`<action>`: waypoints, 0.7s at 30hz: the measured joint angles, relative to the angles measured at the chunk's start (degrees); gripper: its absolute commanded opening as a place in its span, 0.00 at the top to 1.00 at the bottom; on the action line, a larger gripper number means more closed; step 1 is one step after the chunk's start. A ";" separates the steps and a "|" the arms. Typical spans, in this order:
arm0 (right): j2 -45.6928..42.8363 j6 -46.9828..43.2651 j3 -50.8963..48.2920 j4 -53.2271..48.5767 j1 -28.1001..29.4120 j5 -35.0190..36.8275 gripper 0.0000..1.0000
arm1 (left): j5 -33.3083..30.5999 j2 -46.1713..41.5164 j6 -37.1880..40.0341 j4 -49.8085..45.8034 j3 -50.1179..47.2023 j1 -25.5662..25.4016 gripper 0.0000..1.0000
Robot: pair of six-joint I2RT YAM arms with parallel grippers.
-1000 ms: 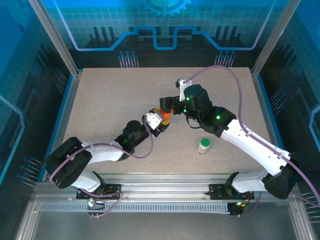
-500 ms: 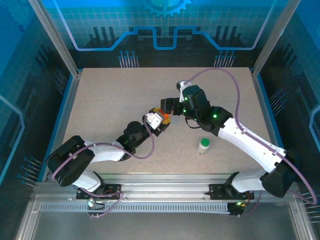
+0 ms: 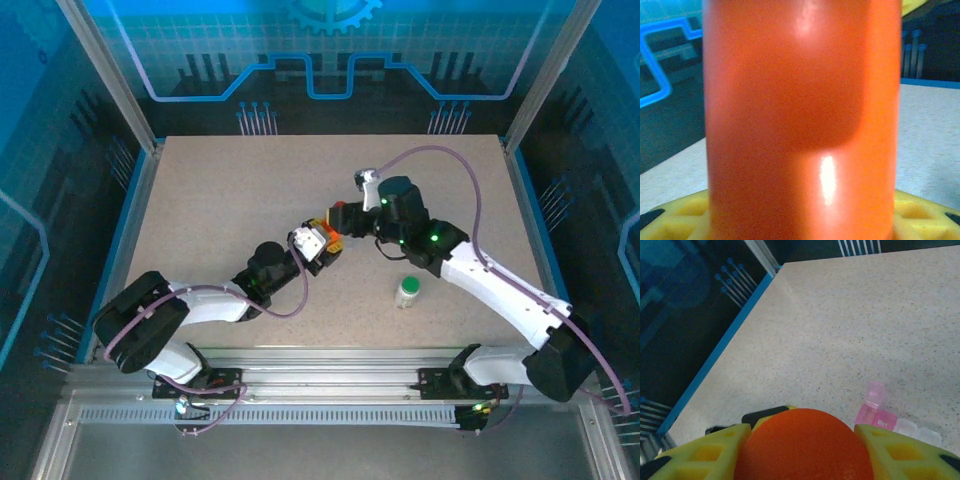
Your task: Sort the pills into containers
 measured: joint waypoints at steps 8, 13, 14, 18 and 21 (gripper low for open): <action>-3.74 -28.33 -0.20 -2.38 -5.09 -25.86 0.55 | 27.15 -5.29 -4.90 -1.88 -0.31 5.79 0.83; -3.72 -40.65 3.06 -8.50 -5.42 -32.70 0.34 | 34.21 -6.49 -6.75 -1.22 -0.33 6.38 0.83; -3.52 -43.25 3.89 -10.23 -5.57 -33.99 0.29 | 34.91 -6.49 -7.34 -0.61 -0.33 6.36 0.84; -1.70 -48.15 7.30 -16.04 -5.84 -36.41 0.07 | 36.09 -6.60 -8.85 0.70 -0.31 6.49 0.84; -0.42 -50.36 9.53 -19.04 -6.97 -37.05 0.00 | 36.15 -6.84 -9.64 0.72 -0.33 6.49 0.84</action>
